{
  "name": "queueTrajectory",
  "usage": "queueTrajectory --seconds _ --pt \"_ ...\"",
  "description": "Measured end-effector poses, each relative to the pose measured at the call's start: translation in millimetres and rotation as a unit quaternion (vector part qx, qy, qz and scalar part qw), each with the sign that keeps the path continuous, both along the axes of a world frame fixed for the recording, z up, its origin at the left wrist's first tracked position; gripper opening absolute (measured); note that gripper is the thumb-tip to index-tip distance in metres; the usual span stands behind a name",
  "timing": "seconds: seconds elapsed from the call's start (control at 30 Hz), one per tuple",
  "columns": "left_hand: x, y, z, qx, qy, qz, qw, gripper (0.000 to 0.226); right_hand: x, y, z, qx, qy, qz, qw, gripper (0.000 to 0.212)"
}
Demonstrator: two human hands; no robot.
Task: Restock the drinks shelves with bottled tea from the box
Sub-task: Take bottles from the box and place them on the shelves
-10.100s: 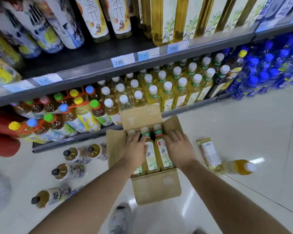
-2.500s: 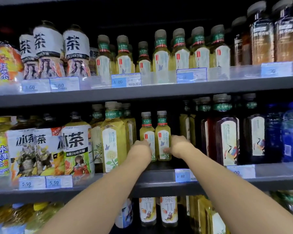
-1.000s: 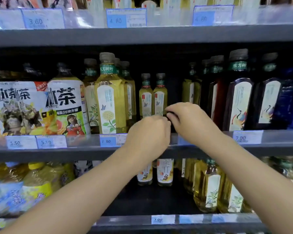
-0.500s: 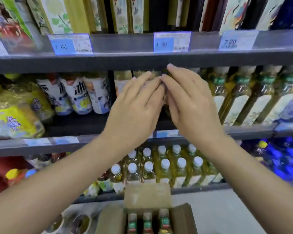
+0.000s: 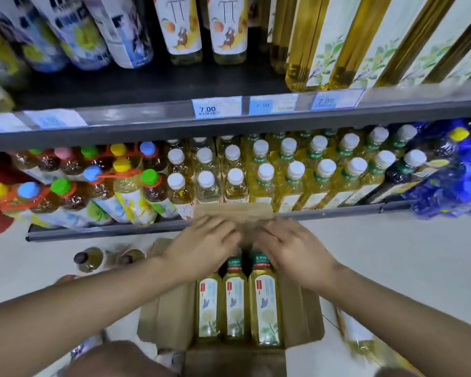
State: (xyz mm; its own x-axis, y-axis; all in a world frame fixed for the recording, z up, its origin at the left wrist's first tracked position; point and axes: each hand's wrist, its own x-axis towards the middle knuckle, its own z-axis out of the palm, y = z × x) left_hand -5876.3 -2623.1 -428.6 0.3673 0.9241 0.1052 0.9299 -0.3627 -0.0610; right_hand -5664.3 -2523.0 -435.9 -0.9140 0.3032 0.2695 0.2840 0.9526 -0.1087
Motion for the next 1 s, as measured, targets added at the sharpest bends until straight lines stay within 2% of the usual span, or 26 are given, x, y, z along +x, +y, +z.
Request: queueTrajectory --seconds 0.1,0.27,0.43,0.53,0.73,0.9,1.0 --pt "3 -17 -29 -0.096 0.025 0.005 0.995 0.022 4 -22 -36 -0.033 -0.143 0.01 0.989 0.022" --pt "16 -39 -51 -0.245 0.089 0.049 0.964 0.026 -15 -51 -48 -0.058 -0.315 -0.074 0.944 0.032" --pt "29 -36 -81 -0.335 0.162 0.105 0.922 0.047 -31 -63 -52 -0.098 -0.336 -0.155 0.924 0.031" --pt "34 -34 -100 -0.351 0.214 0.122 0.904 0.055 -43 -72 -62 -0.117 -0.347 -0.215 0.905 0.032" --pt "40 -33 -118 -0.378 0.245 0.133 0.883 0.062 -57 -85 -81 -0.136 -0.338 -0.302 0.881 0.03" --pt "40 -27 -125 -0.41 0.212 0.168 0.871 0.07 -58 -87 -92 -0.12 -0.308 -0.337 0.882 0.029" --pt "40 -29 -122 -0.433 0.161 0.193 0.866 0.065 -61 -91 -90 -0.151 -0.306 -0.348 0.873 0.033"
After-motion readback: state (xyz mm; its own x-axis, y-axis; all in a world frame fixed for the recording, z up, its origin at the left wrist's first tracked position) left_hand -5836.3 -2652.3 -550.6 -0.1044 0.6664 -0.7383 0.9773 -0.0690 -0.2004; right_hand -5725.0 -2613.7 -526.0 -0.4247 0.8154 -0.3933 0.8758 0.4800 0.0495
